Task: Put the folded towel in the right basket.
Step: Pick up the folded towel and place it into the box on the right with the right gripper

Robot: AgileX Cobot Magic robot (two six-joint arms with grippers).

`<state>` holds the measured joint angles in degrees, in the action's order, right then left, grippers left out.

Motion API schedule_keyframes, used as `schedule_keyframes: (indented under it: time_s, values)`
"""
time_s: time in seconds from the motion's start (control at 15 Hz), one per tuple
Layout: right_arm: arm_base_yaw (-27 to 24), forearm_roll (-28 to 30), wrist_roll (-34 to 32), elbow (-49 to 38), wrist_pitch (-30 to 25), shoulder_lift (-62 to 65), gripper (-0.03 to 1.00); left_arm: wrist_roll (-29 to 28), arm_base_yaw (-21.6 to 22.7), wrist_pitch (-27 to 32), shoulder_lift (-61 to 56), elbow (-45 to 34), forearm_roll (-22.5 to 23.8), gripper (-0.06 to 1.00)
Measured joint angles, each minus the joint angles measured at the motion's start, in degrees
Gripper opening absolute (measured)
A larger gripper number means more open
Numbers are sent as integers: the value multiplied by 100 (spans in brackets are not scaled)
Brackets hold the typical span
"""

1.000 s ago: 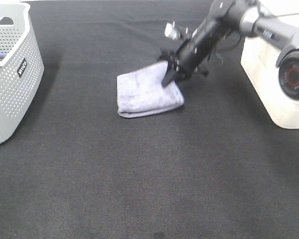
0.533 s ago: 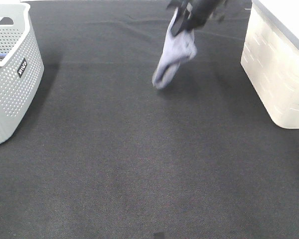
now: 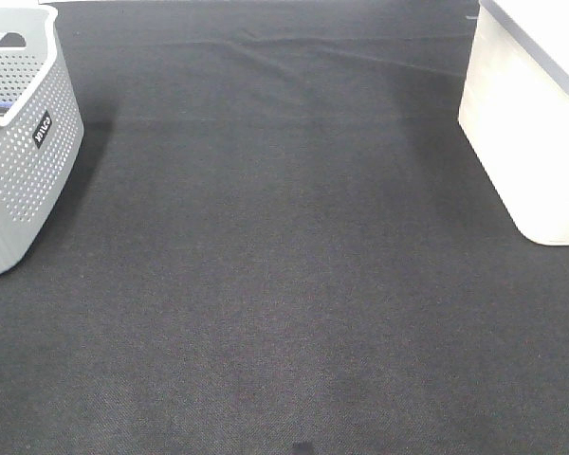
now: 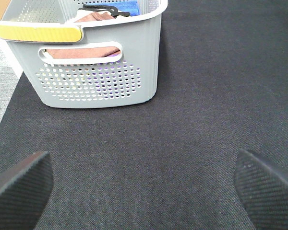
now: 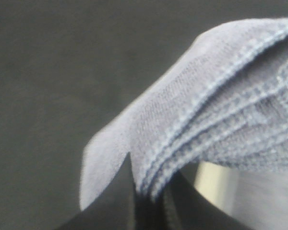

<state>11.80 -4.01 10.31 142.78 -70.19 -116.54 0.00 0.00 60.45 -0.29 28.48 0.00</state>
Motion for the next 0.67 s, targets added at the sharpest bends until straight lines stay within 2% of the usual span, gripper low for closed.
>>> schedule_keyframes:
  time_s: [0.4, 0.53, 0.67]
  values:
    - [-1690, -52, -143, -378, 0, 269, 6, 0, 0, 0, 0, 0, 0, 97]
    - [-2080, -183, -149, -837, 0, 269, 6, 0, 0, 0, 0, 0, 0, 97]
    - [-2246, -367, -103, -1352, 6, 206, 6, 0, 0, 0, 0, 0, 0, 97]
